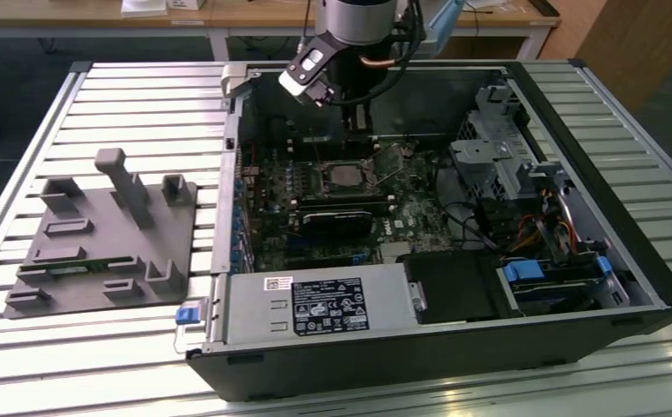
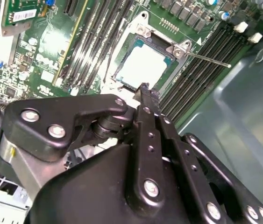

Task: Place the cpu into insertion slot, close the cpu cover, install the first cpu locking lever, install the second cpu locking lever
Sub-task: 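Close the cpu cover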

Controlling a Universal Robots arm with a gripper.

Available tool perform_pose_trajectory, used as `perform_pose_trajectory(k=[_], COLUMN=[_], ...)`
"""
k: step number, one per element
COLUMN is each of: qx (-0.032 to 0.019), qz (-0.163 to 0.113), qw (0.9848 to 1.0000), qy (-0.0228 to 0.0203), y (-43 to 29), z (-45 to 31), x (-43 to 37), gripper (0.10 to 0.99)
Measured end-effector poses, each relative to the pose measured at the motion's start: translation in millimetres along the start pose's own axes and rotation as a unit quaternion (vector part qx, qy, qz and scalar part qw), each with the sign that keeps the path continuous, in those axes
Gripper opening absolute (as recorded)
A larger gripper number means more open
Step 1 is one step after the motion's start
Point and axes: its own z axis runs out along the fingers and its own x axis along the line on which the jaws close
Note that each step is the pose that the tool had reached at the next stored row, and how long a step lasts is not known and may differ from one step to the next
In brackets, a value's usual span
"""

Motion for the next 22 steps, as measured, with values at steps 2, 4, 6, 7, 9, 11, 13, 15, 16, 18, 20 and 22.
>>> perform_pose_trajectory(k=[2,4,6,7,9,11,13,15,16,18,20,22], qx=[0.0001,0.0001,0.0002,0.0003,0.0005,0.0006,0.0007,0.0008,0.0007,0.0009,0.001,0.0011], qz=[-0.001,-0.004,-0.009,-0.011,-0.012,-0.012,-0.013,-0.013,-0.014,-0.024,-0.035,-0.037], qw=[1.0,1.0,1.0,0.9999,0.9999,0.9999,0.9999,0.9999,0.9999,0.9997,0.9994,0.9993], qy=[0.0002,0.0006,0.0009,0.0009,0.0009,0.0009,0.0009,0.0009,0.0011,0.0014,0.0019,0.0019], y=[6.2,12.2,16.8,20.0,28.0,34.5,39.3,42.4,43.6,44.0,44.8,49.4], z=[0.4,0.9,1.6,2.1,3.6,4.9,5.8,6.6,7.0,7.5,8.2,9.1], x=[0.0,0.0,0.0,0.1,0.3,0.5,1.0,1.8,2.0,2.0,2.1,2.5], gripper=[0.106,0.106,0.106,0.106,0.106,0.106,0.106,0.106,0.106,0.106,0.106,0.106])
